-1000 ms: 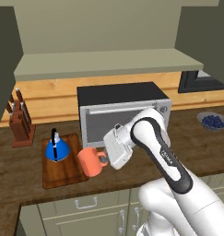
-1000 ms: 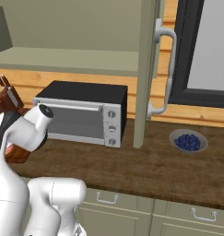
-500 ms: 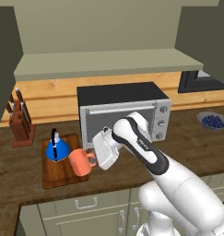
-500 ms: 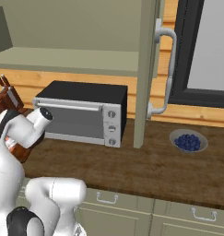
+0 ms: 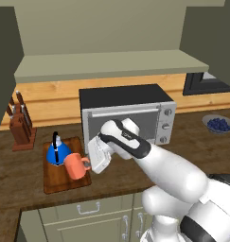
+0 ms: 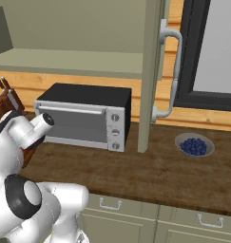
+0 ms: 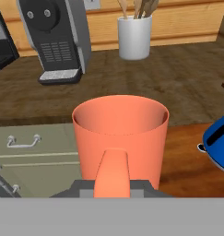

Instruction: Pick the kettle from the counter and place it on the tray. Then pick the mug from the cabinet and place it on the tray. Then close the cabinet doors.

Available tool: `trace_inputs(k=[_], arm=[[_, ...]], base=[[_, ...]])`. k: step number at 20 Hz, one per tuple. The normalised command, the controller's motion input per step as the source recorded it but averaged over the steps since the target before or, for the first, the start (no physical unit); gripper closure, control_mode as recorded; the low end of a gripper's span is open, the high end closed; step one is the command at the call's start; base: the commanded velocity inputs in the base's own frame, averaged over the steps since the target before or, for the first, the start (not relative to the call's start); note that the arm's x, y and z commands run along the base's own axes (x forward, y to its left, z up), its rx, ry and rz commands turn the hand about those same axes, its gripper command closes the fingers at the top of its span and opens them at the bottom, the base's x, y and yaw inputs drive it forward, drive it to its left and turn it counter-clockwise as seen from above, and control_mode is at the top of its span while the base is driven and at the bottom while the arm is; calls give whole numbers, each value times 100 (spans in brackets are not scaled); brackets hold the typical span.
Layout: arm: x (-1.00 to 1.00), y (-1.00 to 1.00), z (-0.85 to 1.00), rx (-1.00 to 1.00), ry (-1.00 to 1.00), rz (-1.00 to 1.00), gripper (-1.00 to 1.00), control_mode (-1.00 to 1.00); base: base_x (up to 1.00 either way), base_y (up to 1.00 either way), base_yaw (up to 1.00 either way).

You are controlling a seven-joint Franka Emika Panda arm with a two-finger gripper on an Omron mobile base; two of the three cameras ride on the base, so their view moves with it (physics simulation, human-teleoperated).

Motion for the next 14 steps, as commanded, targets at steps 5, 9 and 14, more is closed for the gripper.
trace_inputs(k=[5,9,14], arm=[[34,23,-28,0,0,0,100,-100],[29,17,-33,0,0,0,100,-100],[16,13,-23,0,0,0,100,-100]], base=[[0,0,0],[0,0,0],[0,0,0]])
